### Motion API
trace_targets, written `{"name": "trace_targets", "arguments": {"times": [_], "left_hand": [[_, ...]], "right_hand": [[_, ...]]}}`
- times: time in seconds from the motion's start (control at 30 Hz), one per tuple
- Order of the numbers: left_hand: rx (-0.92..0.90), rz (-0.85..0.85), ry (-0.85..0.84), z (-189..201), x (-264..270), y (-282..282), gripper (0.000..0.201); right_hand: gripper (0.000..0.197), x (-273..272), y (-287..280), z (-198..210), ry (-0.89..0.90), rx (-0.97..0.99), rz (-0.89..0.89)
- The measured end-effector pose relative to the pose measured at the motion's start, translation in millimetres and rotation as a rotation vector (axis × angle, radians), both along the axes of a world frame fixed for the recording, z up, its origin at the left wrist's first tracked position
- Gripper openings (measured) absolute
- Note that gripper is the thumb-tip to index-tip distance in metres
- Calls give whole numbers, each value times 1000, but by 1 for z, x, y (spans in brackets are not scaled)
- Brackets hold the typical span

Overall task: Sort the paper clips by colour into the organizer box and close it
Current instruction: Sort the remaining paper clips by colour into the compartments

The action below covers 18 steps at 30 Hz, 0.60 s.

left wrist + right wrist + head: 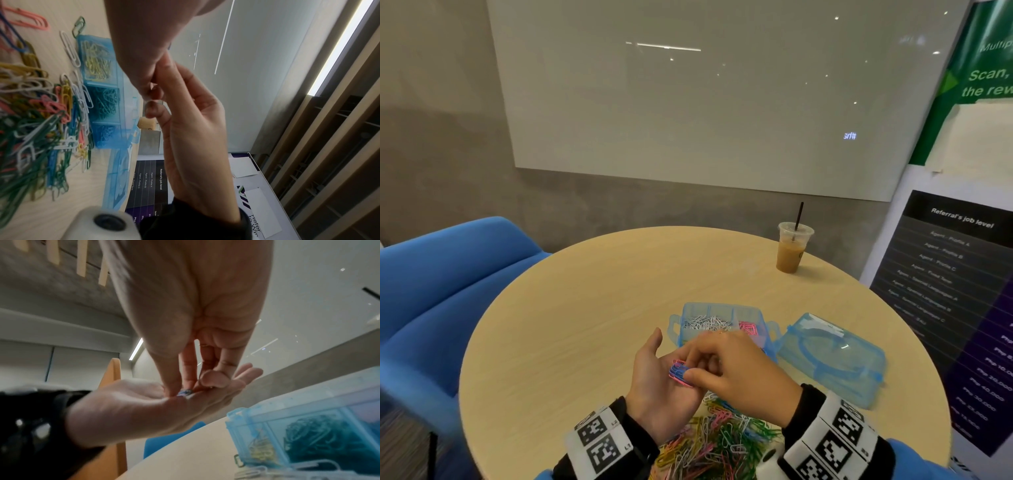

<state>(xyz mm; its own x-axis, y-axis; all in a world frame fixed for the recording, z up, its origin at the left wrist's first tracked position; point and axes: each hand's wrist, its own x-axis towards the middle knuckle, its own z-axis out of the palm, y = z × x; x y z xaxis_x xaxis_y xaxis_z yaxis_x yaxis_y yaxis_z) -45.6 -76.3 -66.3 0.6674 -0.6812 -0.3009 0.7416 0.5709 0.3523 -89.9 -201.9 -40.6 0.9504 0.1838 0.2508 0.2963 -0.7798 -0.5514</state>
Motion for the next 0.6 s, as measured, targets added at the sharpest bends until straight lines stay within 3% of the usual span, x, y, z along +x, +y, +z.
{"name": "trace_targets", "arguments": {"times": [0.27, 0.6], "left_hand": [[29, 8, -12, -3, 2, -1, 79], [61, -15, -19, -3, 0, -2, 80]], "right_hand": [[13, -1, 3, 2, 11, -44, 29], [12, 3, -7, -7, 68, 90, -46]]}}
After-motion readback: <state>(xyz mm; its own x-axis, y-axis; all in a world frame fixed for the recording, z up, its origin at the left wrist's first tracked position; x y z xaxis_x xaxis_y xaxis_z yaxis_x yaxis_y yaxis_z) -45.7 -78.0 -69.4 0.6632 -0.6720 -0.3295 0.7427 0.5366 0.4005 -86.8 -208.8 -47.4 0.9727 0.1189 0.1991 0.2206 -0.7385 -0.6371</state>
